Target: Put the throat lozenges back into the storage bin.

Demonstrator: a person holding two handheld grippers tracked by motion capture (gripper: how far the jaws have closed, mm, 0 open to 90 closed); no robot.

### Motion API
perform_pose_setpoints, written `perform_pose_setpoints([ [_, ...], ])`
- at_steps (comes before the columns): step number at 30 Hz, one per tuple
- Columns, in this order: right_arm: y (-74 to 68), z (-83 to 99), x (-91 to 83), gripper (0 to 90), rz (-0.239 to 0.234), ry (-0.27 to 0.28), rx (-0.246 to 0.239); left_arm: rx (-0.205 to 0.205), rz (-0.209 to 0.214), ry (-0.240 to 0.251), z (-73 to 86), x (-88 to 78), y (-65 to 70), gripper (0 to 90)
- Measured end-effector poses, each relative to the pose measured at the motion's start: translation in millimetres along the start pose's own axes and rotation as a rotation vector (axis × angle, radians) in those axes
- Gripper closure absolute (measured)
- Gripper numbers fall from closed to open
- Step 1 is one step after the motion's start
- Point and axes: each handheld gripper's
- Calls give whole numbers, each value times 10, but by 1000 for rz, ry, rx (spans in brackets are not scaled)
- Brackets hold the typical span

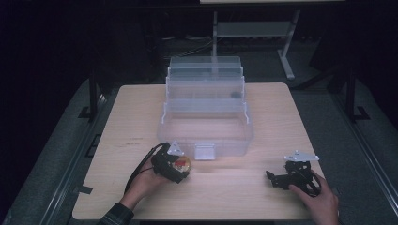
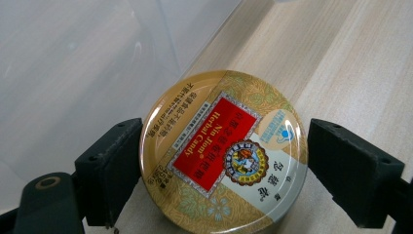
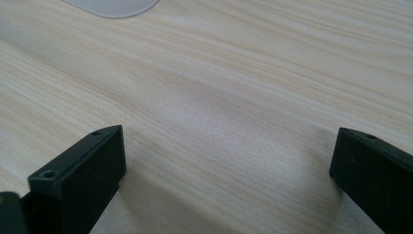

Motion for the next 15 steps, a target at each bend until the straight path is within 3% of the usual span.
perform_pose_setpoints([
  [15, 0, 0, 0, 0, 0, 0, 0, -23, 9, -11, -2, 29, -14, 190],
])
Point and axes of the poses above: each handheld gripper's, and its own axes: x roughly forward along the jaws, z roughly out of its underside, y roughly to its right, and after that the axes turned 1 degree about x, right-handed
